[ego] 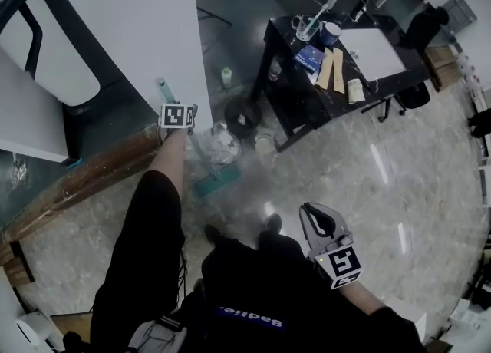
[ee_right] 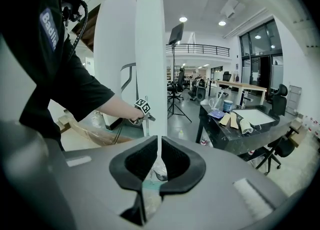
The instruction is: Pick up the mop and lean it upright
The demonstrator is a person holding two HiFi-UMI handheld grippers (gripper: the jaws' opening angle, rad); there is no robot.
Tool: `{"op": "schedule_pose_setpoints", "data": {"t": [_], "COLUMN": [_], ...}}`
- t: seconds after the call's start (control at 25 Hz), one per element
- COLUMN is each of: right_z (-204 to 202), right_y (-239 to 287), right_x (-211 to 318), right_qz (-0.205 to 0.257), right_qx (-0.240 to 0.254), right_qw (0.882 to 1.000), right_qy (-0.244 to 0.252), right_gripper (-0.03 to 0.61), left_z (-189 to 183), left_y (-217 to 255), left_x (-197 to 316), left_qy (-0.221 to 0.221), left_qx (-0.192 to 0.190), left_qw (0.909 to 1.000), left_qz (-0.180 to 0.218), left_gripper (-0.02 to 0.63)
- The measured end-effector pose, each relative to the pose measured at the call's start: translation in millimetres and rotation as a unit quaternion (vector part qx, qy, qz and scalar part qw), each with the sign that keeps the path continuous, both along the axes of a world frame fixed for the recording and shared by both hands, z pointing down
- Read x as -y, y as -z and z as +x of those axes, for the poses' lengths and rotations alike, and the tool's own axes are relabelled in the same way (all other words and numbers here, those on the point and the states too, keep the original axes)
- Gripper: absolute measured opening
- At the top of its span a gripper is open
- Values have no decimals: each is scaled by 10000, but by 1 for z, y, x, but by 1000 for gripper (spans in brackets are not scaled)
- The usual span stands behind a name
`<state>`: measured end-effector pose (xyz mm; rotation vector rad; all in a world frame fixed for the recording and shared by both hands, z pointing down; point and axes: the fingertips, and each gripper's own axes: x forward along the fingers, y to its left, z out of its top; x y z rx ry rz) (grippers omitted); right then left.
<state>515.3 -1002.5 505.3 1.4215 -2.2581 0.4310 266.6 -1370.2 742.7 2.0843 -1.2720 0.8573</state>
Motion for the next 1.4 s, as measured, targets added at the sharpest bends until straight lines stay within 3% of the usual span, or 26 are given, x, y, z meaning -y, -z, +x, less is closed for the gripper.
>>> {"op": "schedule_pose_setpoints", "data": {"t": [0.44,0.68,1.16,1.4], "right_z": [-5,-10,-26,-38], "right_y": [-3,-4,-6,3], "right_x": [0,1,5,9], "right_qz": [-122,-123,61,241], "right_qx": [-86,-122,109,366], "right_qw": [9999,9998,9989,9949], "right_qy": [54,124,460,906], "right_gripper": [33,38,43,40], "left_z": [-18,-22,-28,-39], "left_y": [-16,-24,-12,0], "left_x": [2,-4,-39,-77], "left_qy": [257,230,119,167], "left_qx": [4,-28,-138,-83], "left_qw": [9995,9996,9995,9992], "left_qz": [-171,-187,-251,-342], "left_gripper": [392,430,428,367]}}
